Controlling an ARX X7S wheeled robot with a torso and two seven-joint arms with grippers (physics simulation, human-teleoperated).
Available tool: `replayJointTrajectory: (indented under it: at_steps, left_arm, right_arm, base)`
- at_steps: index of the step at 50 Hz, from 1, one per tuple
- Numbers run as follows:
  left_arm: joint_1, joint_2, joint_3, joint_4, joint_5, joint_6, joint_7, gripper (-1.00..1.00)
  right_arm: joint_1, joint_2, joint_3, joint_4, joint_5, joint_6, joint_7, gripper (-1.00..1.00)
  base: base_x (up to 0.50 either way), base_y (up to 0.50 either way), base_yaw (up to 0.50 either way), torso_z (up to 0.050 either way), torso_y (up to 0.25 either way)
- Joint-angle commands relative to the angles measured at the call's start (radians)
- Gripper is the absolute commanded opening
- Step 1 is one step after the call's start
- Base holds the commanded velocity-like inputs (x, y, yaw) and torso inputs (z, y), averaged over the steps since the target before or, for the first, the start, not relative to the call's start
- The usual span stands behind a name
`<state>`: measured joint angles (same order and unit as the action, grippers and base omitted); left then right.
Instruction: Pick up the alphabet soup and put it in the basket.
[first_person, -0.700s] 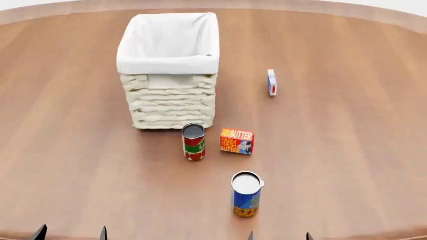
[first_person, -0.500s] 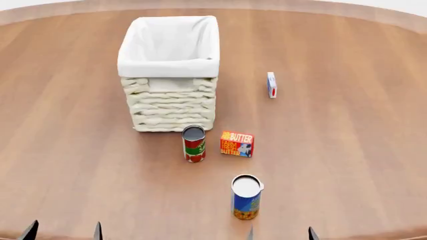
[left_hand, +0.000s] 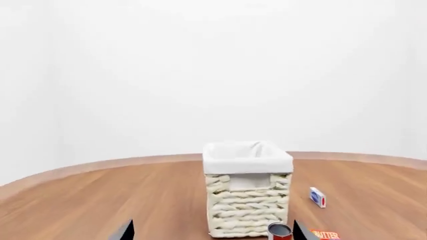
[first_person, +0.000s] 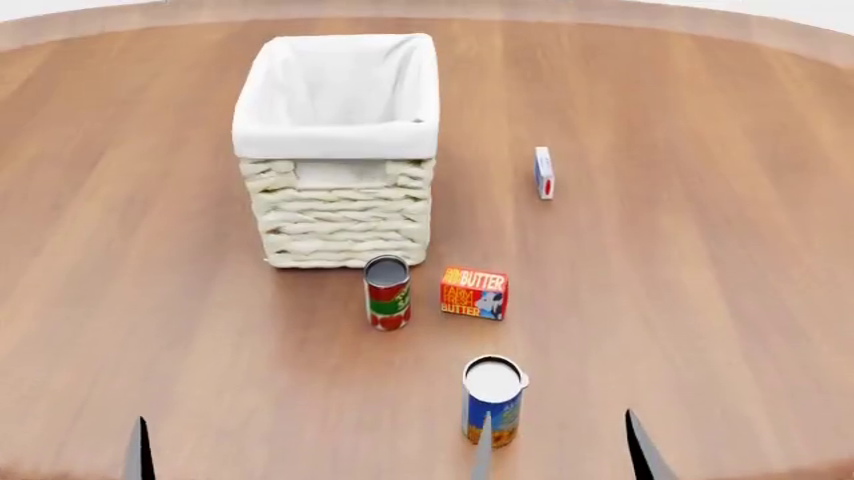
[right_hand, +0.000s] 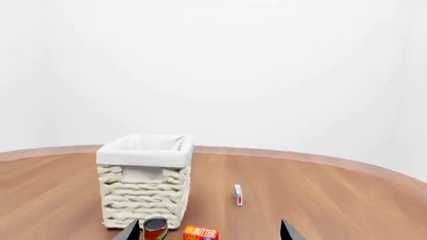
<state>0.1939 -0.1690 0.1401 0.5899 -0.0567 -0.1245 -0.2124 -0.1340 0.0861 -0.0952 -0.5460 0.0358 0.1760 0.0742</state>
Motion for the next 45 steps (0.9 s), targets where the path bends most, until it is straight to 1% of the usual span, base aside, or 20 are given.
replayJointTrajectory:
  at_steps: [1, 12, 41, 45]
  left_arm:
    - [0.033, -0.020, 0.009, 0.091, -0.009, -0.006, -0.016, 1.00]
    - [0.027, -0.028, 0.031, 0.080, 0.001, -0.007, -0.020, 1.00]
    - [0.014, -0.043, 0.042, 0.063, -0.005, -0.016, -0.045, 1.00]
    - [0.013, -0.046, 0.048, 0.063, 0.000, -0.018, -0.048, 1.00]
  right_arm:
    - [-0.018, 0.024, -0.024, -0.103, 0.007, 0.037, 0.017, 1.00]
    - [-0.014, 0.036, -0.020, -0.076, 0.041, 0.022, 0.025, 1.00]
    - [-0.005, 0.067, -0.051, -0.090, 0.078, 0.034, 0.046, 1.00]
    - [-0.010, 0.070, -0.053, -0.079, 0.077, 0.005, 0.049, 1.00]
  base:
    - [0.50, 0.00, 0.00, 0.000, 0.000]
    - [0.50, 0.00, 0.00, 0.000, 0.000]
    - [0.50, 0.00, 0.00, 0.000, 0.000]
    - [0.50, 0.00, 0.00, 0.000, 0.000]
